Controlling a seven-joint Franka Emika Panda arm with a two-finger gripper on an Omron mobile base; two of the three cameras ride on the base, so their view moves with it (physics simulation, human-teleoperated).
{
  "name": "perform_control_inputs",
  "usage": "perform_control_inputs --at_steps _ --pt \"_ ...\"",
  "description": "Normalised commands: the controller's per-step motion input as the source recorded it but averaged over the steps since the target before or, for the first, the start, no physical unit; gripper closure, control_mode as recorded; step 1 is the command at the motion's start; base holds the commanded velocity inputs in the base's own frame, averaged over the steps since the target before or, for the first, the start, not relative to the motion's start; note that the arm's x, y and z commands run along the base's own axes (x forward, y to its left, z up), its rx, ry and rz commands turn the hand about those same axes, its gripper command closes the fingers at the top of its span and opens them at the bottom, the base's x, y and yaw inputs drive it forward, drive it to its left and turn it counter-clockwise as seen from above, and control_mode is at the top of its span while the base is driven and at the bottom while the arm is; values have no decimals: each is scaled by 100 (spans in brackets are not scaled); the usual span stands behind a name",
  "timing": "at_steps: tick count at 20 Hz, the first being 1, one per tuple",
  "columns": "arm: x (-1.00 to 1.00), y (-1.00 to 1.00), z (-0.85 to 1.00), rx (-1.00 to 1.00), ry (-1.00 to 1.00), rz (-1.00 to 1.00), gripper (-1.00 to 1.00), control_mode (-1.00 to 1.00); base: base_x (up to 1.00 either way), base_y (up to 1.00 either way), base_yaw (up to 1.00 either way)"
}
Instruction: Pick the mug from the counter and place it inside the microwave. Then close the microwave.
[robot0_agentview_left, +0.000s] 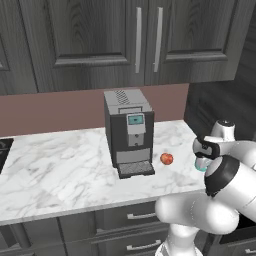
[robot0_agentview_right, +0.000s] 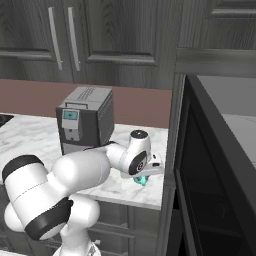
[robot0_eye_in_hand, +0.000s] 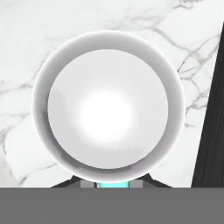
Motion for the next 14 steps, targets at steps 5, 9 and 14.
perform_control_inputs --at_steps 5,9,14 --pt "0 3 4 0 2 0 100 -100 0 0 0" --pt "-13 13 42 0 0 0 100 -100 0 0 0" --pt "-17 12 49 1 -4 0 100 -100 0 0 0"
